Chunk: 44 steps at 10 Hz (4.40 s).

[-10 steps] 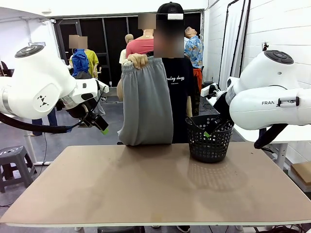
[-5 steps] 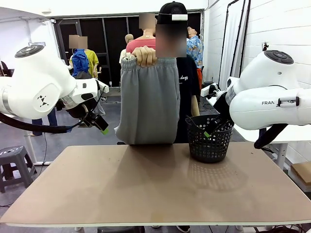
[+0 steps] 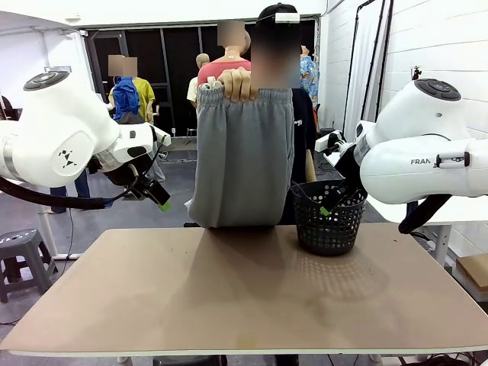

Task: Fold the training pants.
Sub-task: Grab both ends of the Training pants handed by a person.

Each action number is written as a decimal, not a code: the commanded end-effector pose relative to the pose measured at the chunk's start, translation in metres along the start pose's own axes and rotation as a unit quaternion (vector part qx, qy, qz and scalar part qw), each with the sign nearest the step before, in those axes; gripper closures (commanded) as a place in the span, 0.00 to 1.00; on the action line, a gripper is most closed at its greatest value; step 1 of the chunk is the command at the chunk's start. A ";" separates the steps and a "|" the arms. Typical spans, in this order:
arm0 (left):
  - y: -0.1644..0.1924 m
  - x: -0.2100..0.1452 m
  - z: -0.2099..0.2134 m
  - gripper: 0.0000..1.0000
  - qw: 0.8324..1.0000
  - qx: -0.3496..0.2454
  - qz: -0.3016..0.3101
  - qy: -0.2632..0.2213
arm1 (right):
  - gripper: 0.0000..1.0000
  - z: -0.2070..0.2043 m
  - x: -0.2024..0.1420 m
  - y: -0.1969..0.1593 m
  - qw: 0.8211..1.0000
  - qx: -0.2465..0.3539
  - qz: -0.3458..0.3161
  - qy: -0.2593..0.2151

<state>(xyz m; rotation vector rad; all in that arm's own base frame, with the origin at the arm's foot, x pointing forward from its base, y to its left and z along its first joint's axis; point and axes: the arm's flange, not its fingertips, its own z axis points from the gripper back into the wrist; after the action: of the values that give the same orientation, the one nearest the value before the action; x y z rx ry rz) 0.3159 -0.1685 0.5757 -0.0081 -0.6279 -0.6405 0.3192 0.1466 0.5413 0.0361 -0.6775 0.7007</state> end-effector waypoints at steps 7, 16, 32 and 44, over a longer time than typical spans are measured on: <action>0.000 0.000 0.000 0.00 1.000 0.000 0.000 0.000 | 0.00 0.000 0.000 0.000 1.000 0.000 0.000 0.000; 0.014 0.011 0.008 0.00 0.951 -0.038 -0.308 -0.009 | 0.00 0.001 0.005 -0.021 0.941 0.069 0.325 -0.060; 0.036 -0.009 -0.065 0.00 0.879 -0.135 -0.443 -0.117 | 0.00 -0.060 0.005 -0.040 0.910 0.111 0.358 -0.179; 0.014 0.010 -0.085 0.00 0.858 -0.186 -0.385 -0.284 | 0.00 -0.077 0.013 -0.024 0.874 0.159 0.329 -0.321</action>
<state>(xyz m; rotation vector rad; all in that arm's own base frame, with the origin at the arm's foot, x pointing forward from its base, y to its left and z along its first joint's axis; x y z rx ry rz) 0.3698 -0.1721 0.5229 -0.3094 -1.0330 -1.5568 0.3805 0.1526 0.5034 0.3453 -1.1763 1.4843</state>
